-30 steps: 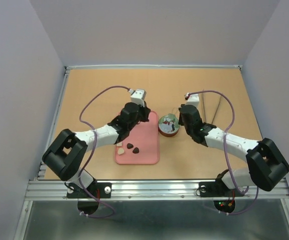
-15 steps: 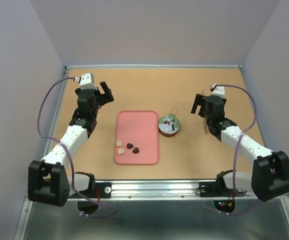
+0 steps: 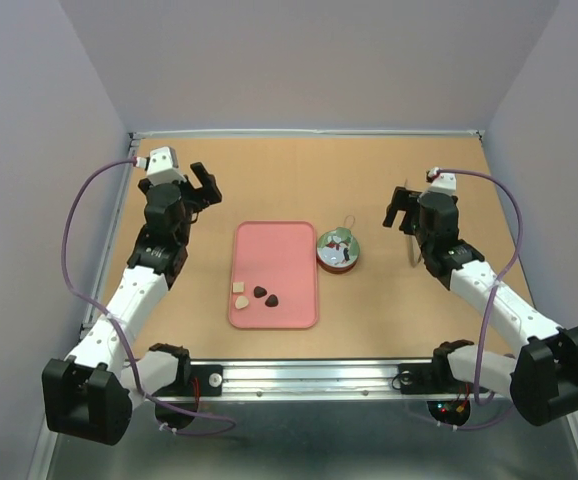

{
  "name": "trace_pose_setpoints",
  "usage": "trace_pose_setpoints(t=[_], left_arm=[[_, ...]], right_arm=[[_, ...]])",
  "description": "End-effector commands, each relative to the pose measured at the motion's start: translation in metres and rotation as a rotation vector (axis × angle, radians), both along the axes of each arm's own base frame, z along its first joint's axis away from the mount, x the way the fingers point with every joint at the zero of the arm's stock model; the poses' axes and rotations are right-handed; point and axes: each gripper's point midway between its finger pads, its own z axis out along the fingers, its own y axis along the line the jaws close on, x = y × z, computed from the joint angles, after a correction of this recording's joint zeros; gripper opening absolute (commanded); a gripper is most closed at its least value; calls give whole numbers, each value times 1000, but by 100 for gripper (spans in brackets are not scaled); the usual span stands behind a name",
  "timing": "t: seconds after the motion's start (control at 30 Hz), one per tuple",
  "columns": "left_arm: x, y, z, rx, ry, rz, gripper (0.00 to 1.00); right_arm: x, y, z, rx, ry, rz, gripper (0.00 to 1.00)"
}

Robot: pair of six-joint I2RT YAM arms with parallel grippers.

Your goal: Pack the chocolate

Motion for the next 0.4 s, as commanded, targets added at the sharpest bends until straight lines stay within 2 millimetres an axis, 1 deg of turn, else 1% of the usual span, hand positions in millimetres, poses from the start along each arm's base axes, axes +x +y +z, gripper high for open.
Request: trace_pose_setpoints(t=[0.0,0.13,0.37], left_arm=[[-5,7,35,-11,-94,40,99],[-6,8,35,-9,-96,43,99],[-13,10,46,-13,-136,46,99]], right_arm=[[8,3,44,37,-96,0,100],[8,3,45,38,-97,0,100],[8,1,44,30,-95,-4,100]])
